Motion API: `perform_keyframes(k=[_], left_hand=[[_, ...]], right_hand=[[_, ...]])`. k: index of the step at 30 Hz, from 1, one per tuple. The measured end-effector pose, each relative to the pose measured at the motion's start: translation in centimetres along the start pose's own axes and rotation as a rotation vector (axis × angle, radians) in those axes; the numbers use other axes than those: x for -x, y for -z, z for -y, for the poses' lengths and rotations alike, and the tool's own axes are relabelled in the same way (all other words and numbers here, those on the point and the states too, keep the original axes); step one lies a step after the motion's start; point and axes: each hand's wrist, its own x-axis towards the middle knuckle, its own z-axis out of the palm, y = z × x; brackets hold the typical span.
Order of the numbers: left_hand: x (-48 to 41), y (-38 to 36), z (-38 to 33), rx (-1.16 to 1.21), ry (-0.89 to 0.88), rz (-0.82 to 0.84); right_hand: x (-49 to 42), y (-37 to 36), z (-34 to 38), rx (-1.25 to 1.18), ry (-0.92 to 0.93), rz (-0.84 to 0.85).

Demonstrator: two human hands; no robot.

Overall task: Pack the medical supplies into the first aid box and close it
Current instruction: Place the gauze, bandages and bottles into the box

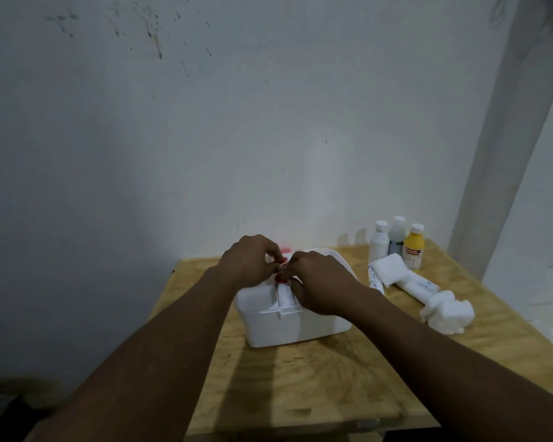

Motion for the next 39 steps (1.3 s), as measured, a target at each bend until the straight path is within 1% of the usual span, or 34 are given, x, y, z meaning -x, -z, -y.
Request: perform_keyframes(k=[2, 5, 8, 11, 14, 17, 18, 20, 24, 26, 28, 30, 35, 39], left_hand=[[0.1, -0.3, -0.1, -0.043, -0.006, 0.002], [0.2, -0.6, -0.1, -0.09, -0.006, 0.009], [0.2, -0.6, -0.4, -0.064, 0.006, 0.038], [0.2, -0.2, -1.1, -0.046, 0.043, 0.034], [0.1, 0.0, -2.3, -0.058, 0.027, -0.063], [-0.4, -0.4, -4.9, -0.063, -0.032, -0.143], [-0.7, -0.7, -5.9, -0.057, -0.057, -0.137], [-1.6, -1.7, -8.2, -0.036, -0.108, -0.103], [-3.4, -4.7, -12.7, -0.106, -0.188, -0.006], [-4.1, -6.2, -14.6, -0.178, -0.213, 0.044], [-4.7, -7.7, -16.2, -0.262, -0.217, 0.11], [-5.3, -9.0, -17.5, -0.352, -0.214, 0.164], [-6.2, -11.4, -19.1, -0.456, -0.174, 0.213], [-6.7, -12.6, -19.2, -0.461, -0.141, 0.236]], right_hand=[[0.8, -0.5, -0.2, -0.011, 0.013, -0.031], [1.5, -1.3, -0.2, -0.064, 0.014, -0.135], [1.7, -1.8, -0.3, -0.067, -0.004, -0.229], [1.8, -1.3, -0.7, -0.131, -0.032, -0.311], [2.4, 0.3, -2.6, -0.211, -0.1, -0.392], [4.2, 2.6, -6.5, -0.203, -0.194, -0.444], [5.1, 3.3, -8.1, -0.189, -0.24, -0.441], [7.3, 4.8, -11.0, -0.171, -0.34, -0.381], [12.1, 6.9, -15.0, -0.186, -0.498, -0.16], [14.1, 6.8, -16.2, -0.164, -0.537, -0.028], [15.5, 6.0, -16.8, -0.141, -0.536, 0.078], [16.3, 4.8, -17.1, -0.141, -0.513, 0.096], [16.3, 2.8, -17.2, -0.199, -0.465, -0.008], [15.6, 2.4, -17.2, -0.269, -0.429, 0.05]])
